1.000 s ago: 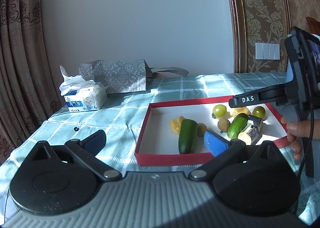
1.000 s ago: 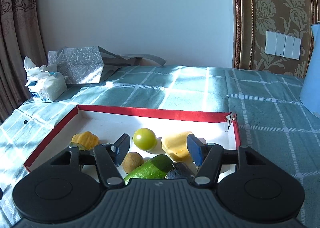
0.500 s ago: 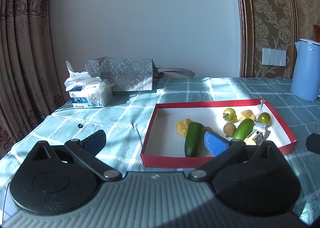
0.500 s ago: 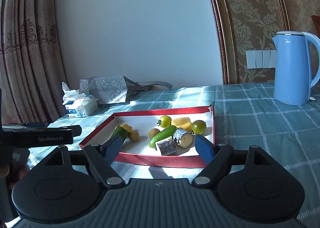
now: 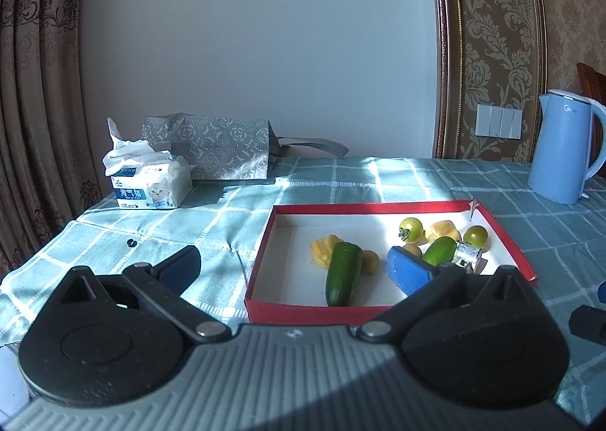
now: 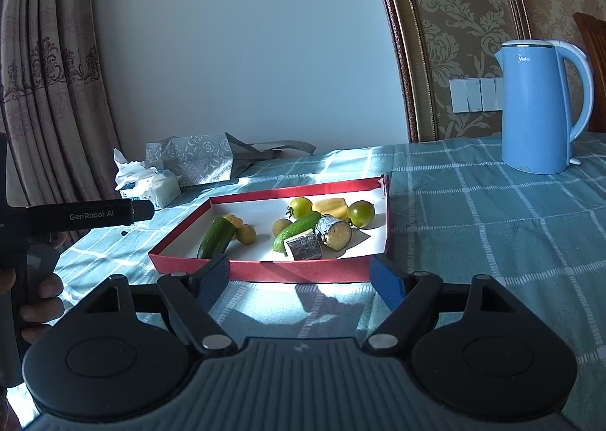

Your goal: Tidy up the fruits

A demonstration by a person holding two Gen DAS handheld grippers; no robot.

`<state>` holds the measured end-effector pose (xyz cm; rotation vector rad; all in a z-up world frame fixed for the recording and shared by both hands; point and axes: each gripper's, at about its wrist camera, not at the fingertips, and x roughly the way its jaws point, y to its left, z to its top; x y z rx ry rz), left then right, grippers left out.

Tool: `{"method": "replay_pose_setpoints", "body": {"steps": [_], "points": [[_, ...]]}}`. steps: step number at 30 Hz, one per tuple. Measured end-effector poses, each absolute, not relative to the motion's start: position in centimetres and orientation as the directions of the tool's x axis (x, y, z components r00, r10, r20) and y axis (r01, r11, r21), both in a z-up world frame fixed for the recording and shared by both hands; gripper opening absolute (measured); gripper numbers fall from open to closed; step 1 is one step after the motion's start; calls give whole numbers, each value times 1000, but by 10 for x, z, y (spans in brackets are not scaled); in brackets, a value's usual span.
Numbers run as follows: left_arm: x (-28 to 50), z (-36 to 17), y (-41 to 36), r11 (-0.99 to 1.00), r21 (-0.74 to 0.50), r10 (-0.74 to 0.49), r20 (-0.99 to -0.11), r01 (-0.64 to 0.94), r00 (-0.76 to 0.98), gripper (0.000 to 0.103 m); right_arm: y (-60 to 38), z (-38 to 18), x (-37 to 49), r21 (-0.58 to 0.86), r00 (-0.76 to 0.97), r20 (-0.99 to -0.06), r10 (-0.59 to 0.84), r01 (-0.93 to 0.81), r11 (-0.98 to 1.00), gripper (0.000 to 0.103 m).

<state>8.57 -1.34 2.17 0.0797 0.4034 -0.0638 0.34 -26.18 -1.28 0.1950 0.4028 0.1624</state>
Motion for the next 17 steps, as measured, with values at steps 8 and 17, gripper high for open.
{"method": "replay_pose_setpoints", "body": {"steps": [8, 17], "points": [[86, 21, -15, 996, 54, -48, -387, 74, 921, 103, -267, -15, -3, 223, 908, -378, 181, -100, 970, 81], [80, 23, -17, 996, 67, -37, -346, 64, 937, 103, -270, -14, -7, 230, 911, -373, 176, -93, 969, 81]]}}
